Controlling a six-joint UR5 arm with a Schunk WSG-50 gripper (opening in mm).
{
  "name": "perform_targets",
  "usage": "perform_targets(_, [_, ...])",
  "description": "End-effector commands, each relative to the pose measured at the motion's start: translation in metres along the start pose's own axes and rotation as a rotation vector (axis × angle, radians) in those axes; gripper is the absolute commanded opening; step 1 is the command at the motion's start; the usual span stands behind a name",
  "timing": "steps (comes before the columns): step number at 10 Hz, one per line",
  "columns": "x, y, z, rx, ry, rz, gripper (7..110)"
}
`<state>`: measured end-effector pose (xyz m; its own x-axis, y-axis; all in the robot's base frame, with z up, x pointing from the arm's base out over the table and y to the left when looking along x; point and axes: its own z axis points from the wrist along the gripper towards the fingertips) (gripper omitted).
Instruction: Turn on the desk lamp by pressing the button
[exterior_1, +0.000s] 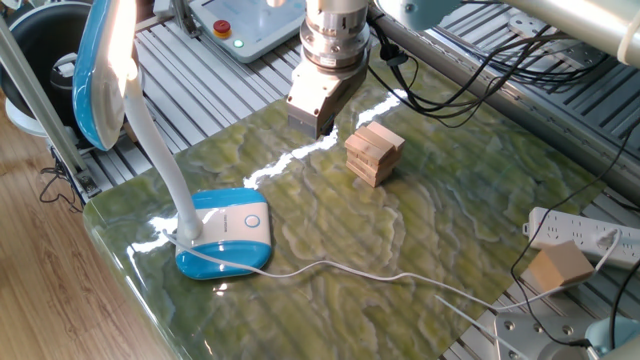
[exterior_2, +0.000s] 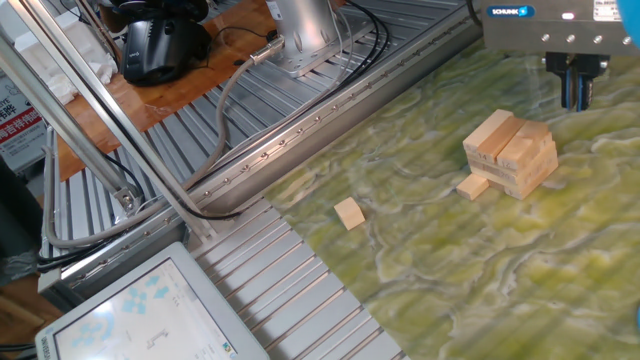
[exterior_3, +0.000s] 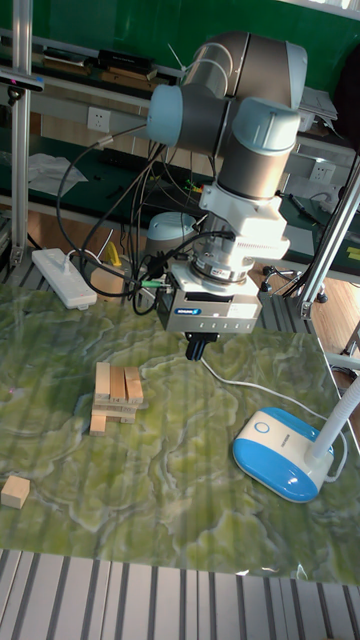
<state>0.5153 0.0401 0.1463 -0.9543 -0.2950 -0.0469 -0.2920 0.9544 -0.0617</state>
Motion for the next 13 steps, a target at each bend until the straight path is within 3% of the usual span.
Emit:
perform_targets(1, [0.0020, -0.0042, -0.0016, 0.006, -0.003, -0.002, 7])
perform_targets(10, [0.0064, -0.0080, -0.0004, 0.008, -0.010, -0.007, 7])
perform_targets(13, [0.0045, -0.0035, -0.0010, -0.010, -0.024, 0.007, 7])
